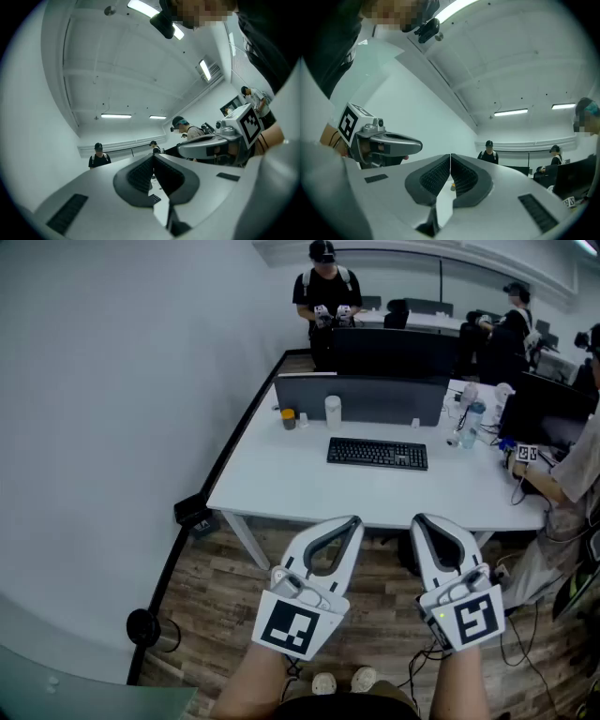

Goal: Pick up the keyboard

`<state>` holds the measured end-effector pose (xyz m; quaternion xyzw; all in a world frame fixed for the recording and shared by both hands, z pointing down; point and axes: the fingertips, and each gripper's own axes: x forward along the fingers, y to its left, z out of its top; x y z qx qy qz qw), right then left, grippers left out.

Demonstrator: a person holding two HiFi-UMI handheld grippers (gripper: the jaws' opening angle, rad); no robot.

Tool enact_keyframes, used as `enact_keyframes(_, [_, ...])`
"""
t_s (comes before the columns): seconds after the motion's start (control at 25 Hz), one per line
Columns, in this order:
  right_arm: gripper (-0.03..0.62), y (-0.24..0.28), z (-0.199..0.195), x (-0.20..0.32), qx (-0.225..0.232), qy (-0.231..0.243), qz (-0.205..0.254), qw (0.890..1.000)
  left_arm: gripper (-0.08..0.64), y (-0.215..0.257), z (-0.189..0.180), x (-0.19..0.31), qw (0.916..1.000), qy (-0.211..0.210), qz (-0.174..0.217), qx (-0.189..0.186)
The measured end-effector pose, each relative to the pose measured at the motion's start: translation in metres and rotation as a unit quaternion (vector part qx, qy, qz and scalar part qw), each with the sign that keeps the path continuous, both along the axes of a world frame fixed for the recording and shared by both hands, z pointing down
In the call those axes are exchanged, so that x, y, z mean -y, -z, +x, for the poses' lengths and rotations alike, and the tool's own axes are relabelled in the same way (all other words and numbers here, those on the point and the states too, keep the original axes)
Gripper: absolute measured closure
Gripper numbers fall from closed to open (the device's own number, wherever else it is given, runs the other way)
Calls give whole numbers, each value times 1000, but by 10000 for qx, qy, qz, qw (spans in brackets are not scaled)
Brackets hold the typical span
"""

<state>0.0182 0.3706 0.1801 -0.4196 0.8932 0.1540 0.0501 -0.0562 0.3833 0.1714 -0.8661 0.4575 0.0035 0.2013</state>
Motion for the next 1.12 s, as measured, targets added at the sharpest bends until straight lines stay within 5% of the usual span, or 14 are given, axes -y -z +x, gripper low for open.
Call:
enact_keyframes(0.6, [557, -3, 23, 3, 83, 165, -25, 9998, 552, 5, 15, 5, 9998, 111, 12, -184])
enact_keyframes(0.92, [557, -10, 52, 9, 216, 161, -35, 9996, 552, -9, 38, 14, 9983, 499, 85, 291])
enact_keyframes(1.12, [557, -15, 67, 3, 288, 246, -74, 9993, 552, -10, 44, 10, 9979, 628, 46, 119])
